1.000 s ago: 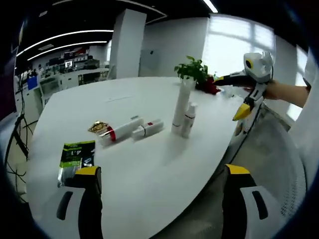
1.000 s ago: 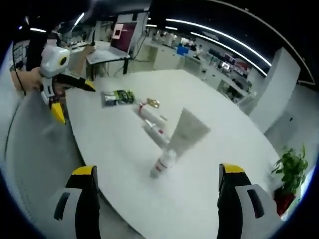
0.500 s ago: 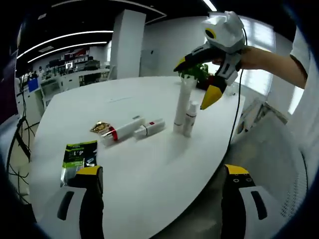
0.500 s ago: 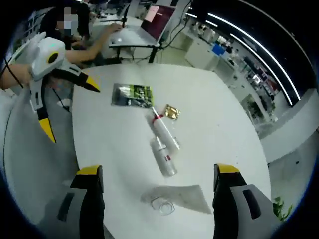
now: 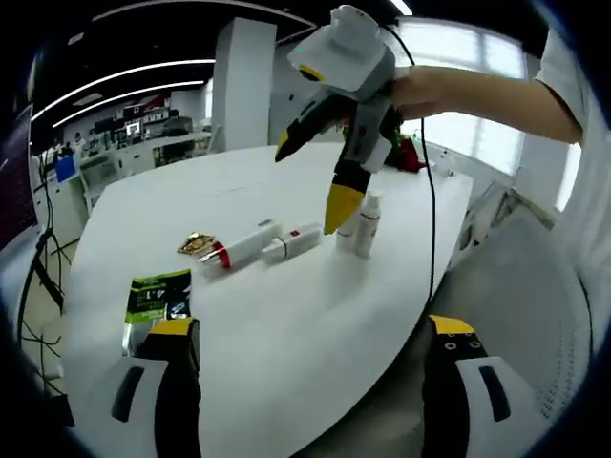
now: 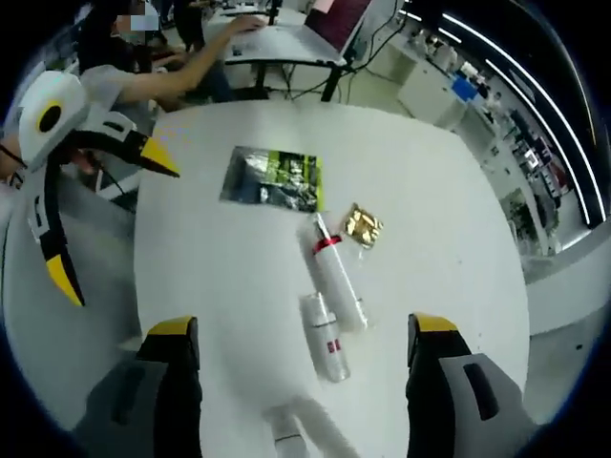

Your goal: Arrange the skincare products in the storage area until every visible bottle or jar stands upright without overlapping.

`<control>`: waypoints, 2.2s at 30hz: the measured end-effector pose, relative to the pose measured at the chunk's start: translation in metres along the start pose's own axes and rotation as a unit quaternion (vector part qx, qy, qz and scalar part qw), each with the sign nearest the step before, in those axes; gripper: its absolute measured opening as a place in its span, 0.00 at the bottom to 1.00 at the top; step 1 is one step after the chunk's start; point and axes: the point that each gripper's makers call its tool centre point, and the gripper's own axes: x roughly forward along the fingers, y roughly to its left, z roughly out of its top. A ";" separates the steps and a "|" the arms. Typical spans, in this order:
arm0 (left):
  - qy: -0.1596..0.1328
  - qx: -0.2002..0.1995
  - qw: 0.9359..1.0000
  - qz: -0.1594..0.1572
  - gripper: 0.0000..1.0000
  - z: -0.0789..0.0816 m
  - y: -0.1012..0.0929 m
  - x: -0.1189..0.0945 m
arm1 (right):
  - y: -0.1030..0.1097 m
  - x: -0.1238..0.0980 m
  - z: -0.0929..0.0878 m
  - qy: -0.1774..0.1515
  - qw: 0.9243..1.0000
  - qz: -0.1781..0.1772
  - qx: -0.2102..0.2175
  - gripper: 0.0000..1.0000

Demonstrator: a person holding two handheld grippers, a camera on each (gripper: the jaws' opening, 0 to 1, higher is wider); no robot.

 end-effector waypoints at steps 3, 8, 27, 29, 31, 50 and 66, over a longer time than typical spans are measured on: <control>0.003 0.000 1.000 -0.003 0.91 -0.001 -0.001 0.001 | -0.002 0.009 0.006 -0.001 1.000 0.002 0.004 0.87; 0.006 -0.003 1.000 -0.004 0.90 -0.002 -0.002 0.001 | 0.000 0.026 0.014 -0.004 1.000 0.016 0.019 0.84; 0.027 0.002 1.000 -0.010 0.88 -0.011 -0.004 0.004 | -0.009 0.098 0.007 0.056 0.997 0.038 -0.020 0.74; 0.029 0.000 1.000 -0.011 0.88 -0.012 -0.004 0.004 | -0.009 0.104 0.004 0.063 0.997 0.039 -0.028 0.73; 0.031 0.000 0.999 -0.010 0.88 -0.012 -0.004 0.004 | -0.009 0.115 0.004 0.065 0.996 0.046 -0.030 0.72; 0.039 -0.005 0.999 -0.008 0.88 -0.016 -0.002 0.005 | -0.024 0.137 -0.005 0.090 0.991 0.051 -0.082 0.52; 0.046 -0.008 0.999 -0.007 0.87 -0.019 -0.002 0.006 | -0.029 0.147 -0.008 0.087 0.990 0.076 -0.080 0.44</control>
